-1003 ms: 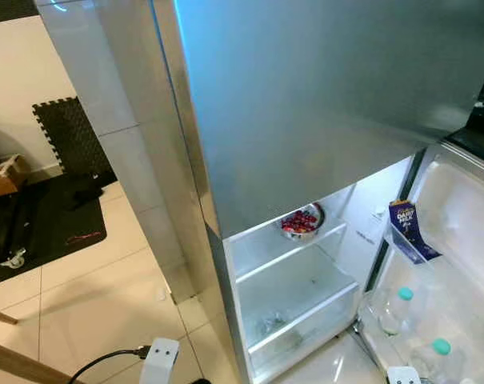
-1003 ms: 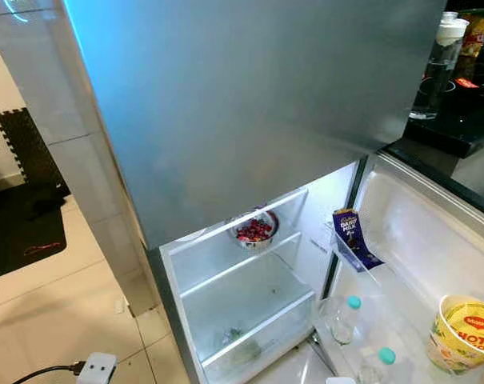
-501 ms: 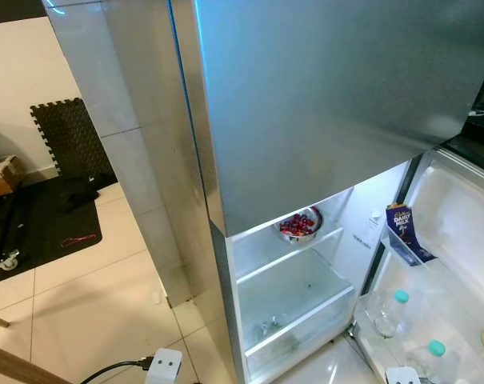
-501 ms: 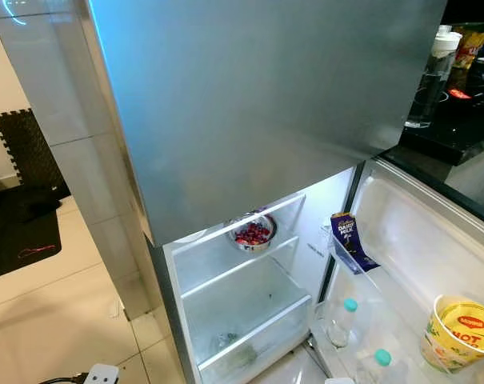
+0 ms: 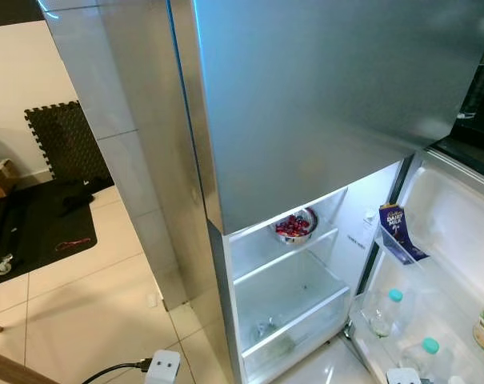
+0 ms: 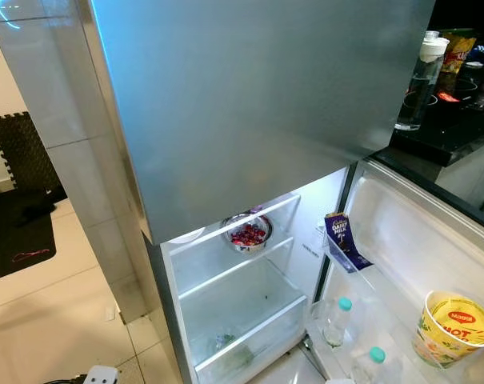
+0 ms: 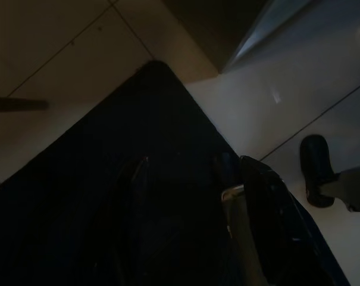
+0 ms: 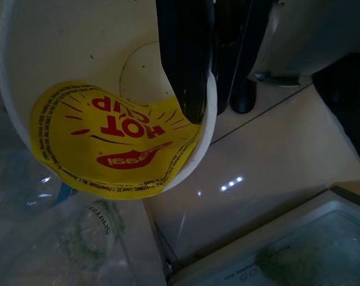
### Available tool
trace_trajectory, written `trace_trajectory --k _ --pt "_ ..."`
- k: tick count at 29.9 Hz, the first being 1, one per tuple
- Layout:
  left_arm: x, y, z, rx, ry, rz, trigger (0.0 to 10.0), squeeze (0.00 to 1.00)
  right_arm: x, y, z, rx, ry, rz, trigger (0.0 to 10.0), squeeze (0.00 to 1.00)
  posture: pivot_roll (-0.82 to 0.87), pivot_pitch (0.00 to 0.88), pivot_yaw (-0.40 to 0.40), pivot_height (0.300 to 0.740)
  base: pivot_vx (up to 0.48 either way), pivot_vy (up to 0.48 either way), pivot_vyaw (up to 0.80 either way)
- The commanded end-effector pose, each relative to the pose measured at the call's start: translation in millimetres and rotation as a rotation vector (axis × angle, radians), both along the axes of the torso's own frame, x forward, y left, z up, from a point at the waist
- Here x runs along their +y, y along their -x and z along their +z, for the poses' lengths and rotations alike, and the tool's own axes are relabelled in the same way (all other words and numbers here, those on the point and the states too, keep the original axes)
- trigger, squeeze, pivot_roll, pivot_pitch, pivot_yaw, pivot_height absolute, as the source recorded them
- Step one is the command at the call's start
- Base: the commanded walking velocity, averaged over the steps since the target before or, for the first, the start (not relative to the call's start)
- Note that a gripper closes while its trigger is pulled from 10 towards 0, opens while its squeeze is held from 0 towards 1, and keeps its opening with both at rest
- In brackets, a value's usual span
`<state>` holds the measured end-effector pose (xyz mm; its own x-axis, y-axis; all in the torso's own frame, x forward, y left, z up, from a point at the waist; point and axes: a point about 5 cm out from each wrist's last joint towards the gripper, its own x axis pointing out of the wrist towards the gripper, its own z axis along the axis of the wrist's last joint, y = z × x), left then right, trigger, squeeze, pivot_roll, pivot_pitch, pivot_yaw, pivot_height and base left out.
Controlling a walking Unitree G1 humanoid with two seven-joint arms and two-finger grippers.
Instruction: Restocking fridge
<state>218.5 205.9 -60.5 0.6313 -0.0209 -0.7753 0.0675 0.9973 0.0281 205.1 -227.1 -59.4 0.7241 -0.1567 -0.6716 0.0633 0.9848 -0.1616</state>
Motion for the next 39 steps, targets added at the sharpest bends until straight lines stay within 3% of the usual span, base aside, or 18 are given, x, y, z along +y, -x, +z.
trace_trajectory --k 1,11,16,23,32,39 --pt "0.6 5.2 -3 0.015 0.011 0.027 10.0 0.0 3.6 7.0 -5 0.034 -0.004 0.021 10.0 0.0 -0.14 0.105 0.041 0.74 0.0 0.0 0.0" --pt "-4.0 2.3 -2 -0.003 0.018 0.003 10.0 0.0 3.1 2.3 -3 0.021 -0.019 0.02 10.0 0.0 -0.13 0.085 0.015 0.74 0.0 0.0 0.0" --pt "1.6 -1.2 1 -0.019 0.047 0.105 10.0 0.0 6.3 2.0 -4 0.042 -0.001 0.067 10.0 0.0 -0.14 0.088 0.034 0.74 0.0 0.0 0.0" --pt "-0.8 -5.3 3 -0.035 0.075 0.109 10.0 0.0 3.4 0.7 -2 0.039 -0.004 0.062 10.0 0.0 -0.14 0.074 0.029 0.74 0.0 0.0 0.0" --pt "-9.1 -7.4 3 -0.033 0.062 0.049 10.0 0.0 -3.2 -1.9 1 0.016 -0.008 0.026 10.0 0.0 -0.14 0.07 0.018 0.74 0.0 0.0 0.0" --pt "-5.6 -4.2 2 -0.025 0.052 0.045 10.0 0.0 -5.1 -1.8 2 0.004 -0.015 0.001 10.0 0.0 -0.16 0.08 0.033 0.74 0.0 0.0 0.0"
